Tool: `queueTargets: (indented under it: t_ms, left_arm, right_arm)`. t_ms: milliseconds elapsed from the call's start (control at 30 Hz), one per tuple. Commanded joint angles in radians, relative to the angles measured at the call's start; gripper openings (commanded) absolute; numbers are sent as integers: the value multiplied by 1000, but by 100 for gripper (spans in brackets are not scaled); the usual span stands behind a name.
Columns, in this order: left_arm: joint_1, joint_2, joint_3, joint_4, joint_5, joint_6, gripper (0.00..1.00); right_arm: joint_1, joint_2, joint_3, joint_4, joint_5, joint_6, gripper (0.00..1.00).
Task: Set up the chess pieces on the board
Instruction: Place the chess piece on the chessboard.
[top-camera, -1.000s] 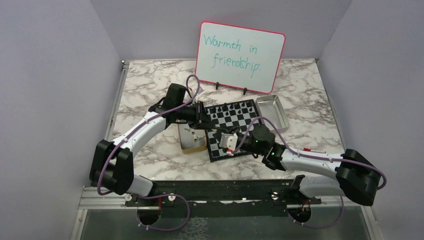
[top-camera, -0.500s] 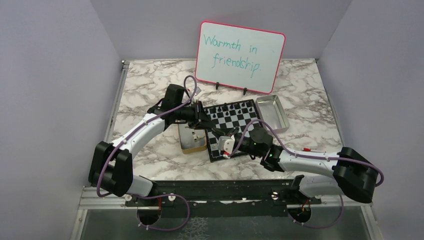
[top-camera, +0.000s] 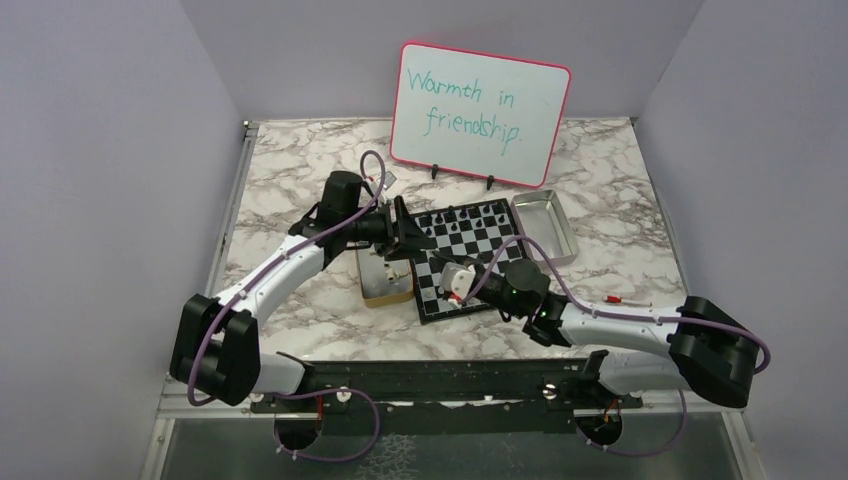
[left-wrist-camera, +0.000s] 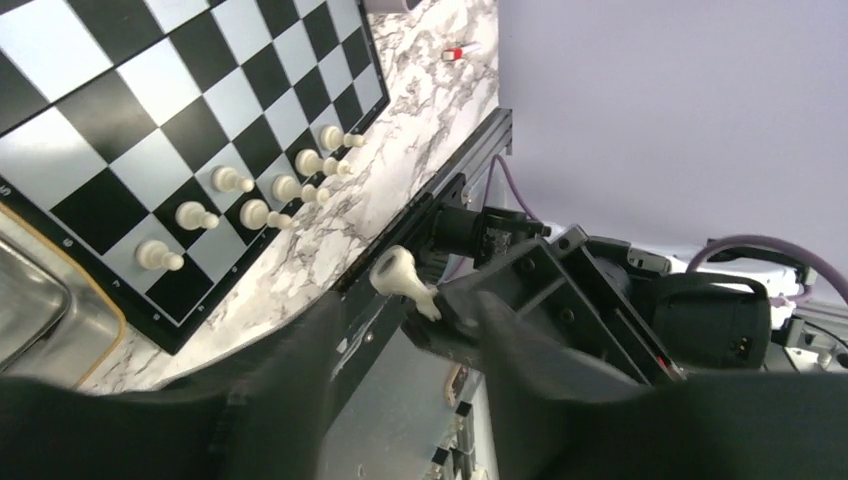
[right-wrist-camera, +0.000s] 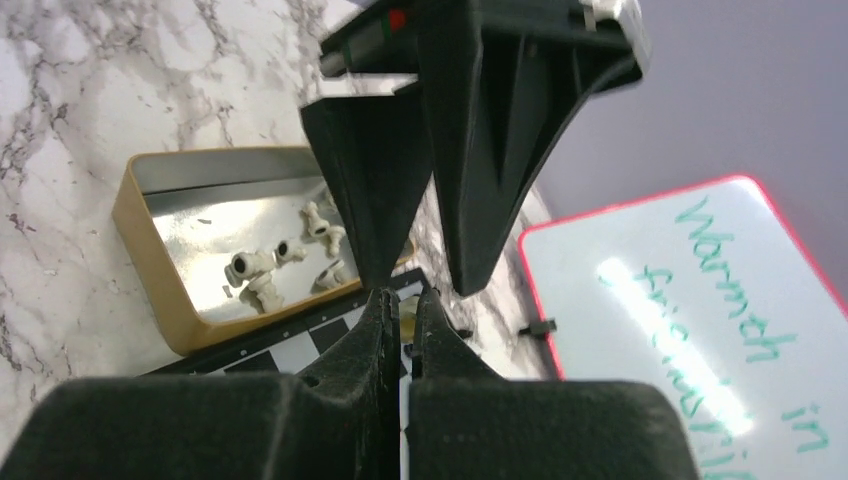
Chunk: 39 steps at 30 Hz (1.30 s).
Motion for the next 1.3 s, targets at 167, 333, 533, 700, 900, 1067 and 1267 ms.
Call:
queueTargets:
  t_ms: [167,333,533,700,900,1067,1267]
  left_arm:
    - [6,-55,27,66,-19,33,99]
    - [8,-47,93,-73,-135,191,99]
    - [8,-56,112,-206,-357,417,99]
    - [8,-86,51,-208,-539,525,99]
    - [8,-111,-10,-208,-669,599,99]
    - [8,-111,-26,-208,-681,617,99]
    - [8,-107,-34,-205,-701,626,99]
  right_arm:
    - [-1,-99,61,-262,298,355,1]
    - [-1,-207,39,-382,433,600,1]
    - [-1,-276,95,-682,557,809,1]
    - [-5,-284,135,-932,702,988,1]
    - [-25,-298,142,-1119,803,1163,1]
    - [-69,-327,107,-1191,822,1258,1]
    - [-141,-336,91,-1191,769,1308,1]
